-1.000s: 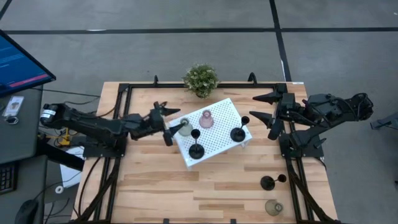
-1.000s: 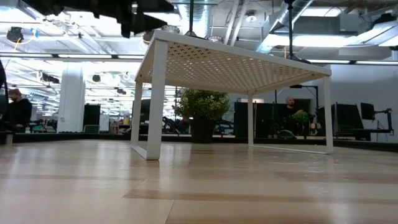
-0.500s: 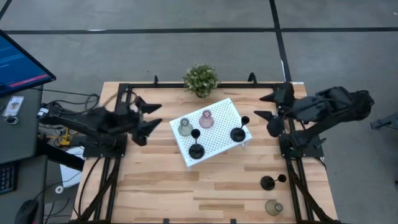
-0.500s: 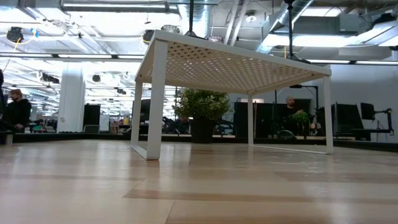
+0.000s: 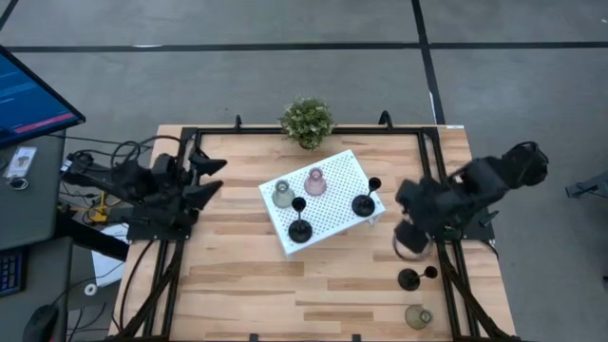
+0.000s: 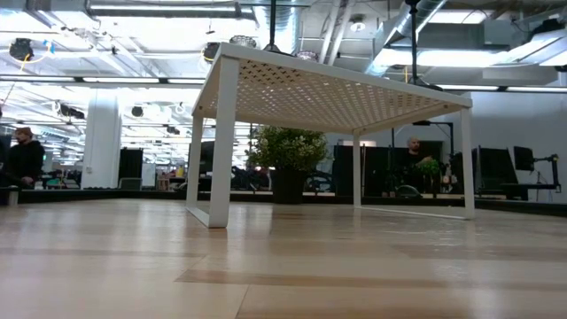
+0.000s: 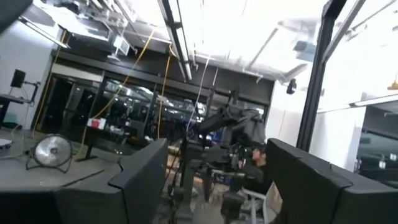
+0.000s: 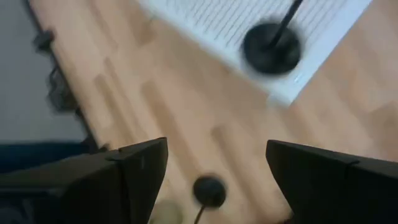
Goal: Pick & Place candle stick holders
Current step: Put the black candle holder onto the shelf
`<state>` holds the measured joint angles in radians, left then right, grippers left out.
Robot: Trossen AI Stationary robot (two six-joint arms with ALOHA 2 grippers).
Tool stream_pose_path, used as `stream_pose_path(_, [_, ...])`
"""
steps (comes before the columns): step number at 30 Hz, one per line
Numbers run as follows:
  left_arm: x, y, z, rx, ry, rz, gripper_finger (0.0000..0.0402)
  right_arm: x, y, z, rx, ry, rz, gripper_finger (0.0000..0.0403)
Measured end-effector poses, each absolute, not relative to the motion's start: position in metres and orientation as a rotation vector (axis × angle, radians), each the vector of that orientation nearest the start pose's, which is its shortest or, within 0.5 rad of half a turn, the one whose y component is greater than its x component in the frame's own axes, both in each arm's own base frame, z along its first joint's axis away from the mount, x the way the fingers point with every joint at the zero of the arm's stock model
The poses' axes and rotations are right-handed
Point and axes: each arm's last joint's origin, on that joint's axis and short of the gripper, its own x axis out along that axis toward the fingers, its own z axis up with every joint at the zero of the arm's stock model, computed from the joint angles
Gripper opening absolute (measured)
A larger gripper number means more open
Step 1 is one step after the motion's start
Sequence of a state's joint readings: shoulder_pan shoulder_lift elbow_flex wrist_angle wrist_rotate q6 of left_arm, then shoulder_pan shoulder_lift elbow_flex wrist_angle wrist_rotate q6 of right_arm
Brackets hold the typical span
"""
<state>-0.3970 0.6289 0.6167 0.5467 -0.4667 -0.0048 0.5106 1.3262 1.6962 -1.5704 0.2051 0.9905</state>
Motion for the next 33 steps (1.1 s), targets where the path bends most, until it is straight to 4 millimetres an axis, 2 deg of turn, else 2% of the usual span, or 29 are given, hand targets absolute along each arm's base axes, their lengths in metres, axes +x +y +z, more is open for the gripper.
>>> stream_pose_path(8, [0.127, -0.041, 0.363, -0.232, -0.484, 0.051, 0.0274, 0.161, 0.139, 0.402, 0.657, 1.298, -0.293, 0.0265])
stream_pose_path(15, [0.126, -0.044, 0.363, -0.237, -0.482, 0.033, 0.0274, 0.129, 0.177, 0.398, 0.846, 1.453, -0.379, 0.0265])
stream_pose_path(20, [0.126, -0.044, 0.363, -0.237, -0.482, 0.031, 0.0274, 0.11, 0.194, 0.395, 0.932, 1.51, -0.478, 0.0265])
stream_pose_path(26, [0.126, -0.044, 0.363, -0.234, -0.483, 0.019, 0.0274, 0.096, 0.221, 0.381, 0.925, 1.523, -0.59, 0.0265])
stream_pose_path(33, [0.126, -0.044, 0.363, -0.234, -0.483, 0.019, 0.0274, 0.107, 0.254, 0.35, 0.808, 1.51, -0.689, 0.0265])
